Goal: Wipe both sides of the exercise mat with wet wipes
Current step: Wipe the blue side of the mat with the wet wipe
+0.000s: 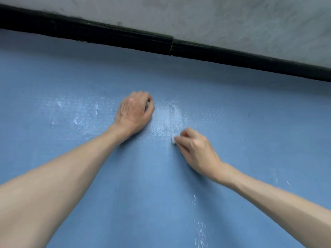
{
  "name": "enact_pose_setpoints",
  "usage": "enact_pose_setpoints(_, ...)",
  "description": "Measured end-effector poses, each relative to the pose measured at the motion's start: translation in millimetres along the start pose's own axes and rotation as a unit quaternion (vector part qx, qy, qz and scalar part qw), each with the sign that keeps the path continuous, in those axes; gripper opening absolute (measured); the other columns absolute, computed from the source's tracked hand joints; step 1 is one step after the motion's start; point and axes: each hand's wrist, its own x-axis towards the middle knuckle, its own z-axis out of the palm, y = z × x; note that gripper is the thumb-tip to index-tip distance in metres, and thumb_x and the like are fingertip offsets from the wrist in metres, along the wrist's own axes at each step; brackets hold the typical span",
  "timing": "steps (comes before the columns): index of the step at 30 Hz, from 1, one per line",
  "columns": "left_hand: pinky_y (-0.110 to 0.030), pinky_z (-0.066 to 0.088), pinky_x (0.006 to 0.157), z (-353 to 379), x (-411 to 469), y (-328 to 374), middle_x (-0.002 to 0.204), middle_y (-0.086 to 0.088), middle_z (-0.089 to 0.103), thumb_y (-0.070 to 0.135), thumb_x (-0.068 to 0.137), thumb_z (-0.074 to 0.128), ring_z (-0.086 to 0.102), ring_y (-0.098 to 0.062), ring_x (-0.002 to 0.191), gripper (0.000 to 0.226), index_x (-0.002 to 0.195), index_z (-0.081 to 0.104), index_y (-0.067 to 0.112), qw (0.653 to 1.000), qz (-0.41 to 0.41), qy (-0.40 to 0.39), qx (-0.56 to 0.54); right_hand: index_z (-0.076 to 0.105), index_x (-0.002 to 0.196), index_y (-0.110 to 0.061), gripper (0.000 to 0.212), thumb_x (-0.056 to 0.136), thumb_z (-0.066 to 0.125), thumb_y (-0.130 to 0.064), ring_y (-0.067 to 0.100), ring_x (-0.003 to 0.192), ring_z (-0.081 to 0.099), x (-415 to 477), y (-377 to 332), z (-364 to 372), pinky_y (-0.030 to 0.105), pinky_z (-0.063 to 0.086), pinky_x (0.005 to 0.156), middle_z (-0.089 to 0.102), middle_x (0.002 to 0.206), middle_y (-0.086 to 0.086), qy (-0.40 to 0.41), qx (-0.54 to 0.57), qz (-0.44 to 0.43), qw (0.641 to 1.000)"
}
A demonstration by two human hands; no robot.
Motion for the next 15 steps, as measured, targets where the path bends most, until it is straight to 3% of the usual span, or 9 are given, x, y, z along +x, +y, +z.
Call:
enact_pose_setpoints(4,-0.041,0.048,0.061,-3,-75,20,0.076,-0.010,0.061,0.030,0.093,0.037,0.058,-0.034,0.072,0.031,0.082,0.058,0.010,0.996,0.066,-0.051,-0.026,0.066,0.098,-0.011,0.023,0.100,0.046,-0.024,0.021,0.063,0.047,-77,-18,-6,0.031,0.047,0.053,0.051,0.085,0.003,-0.056,0.032,-0.040,0.997)
enact_pose_setpoints(8,-0.039,0.042,0.064,7,-107,22,0.076,-0.002,0.056,0.029,0.095,0.038,0.050,-0.025,0.072,0.026,0.083,0.058,0.016,0.989,0.126,-0.044,0.061,0.067,0.094,-0.010,0.016,0.095,0.052,-0.018,0.024,0.066,0.053,-55,-11,-7,0.029,0.047,0.056,0.055,0.084,0.006,-0.055,0.027,-0.064,0.996)
enact_pose_setpoints(12,-0.039,0.042,0.064,7,-106,24,0.078,-0.002,0.055,0.029,0.095,0.037,0.050,-0.026,0.072,0.026,0.085,0.057,0.017,0.988,0.124,-0.035,0.087,0.065,0.082,-0.004,0.017,0.090,0.053,-0.013,0.033,0.068,0.054,14,3,2,0.036,0.047,0.058,0.053,0.081,0.012,0.003,-0.011,0.003,1.000)
enact_pose_setpoints(15,-0.040,0.042,0.064,6,-107,26,0.078,-0.003,0.055,0.029,0.095,0.036,0.050,-0.027,0.072,0.026,0.085,0.057,0.016,0.987,0.124,-0.035,0.098,0.071,0.088,-0.005,0.019,0.091,0.053,-0.006,0.037,0.077,0.058,42,3,3,0.036,0.046,0.066,0.057,0.087,0.015,0.015,-0.009,0.056,0.998)
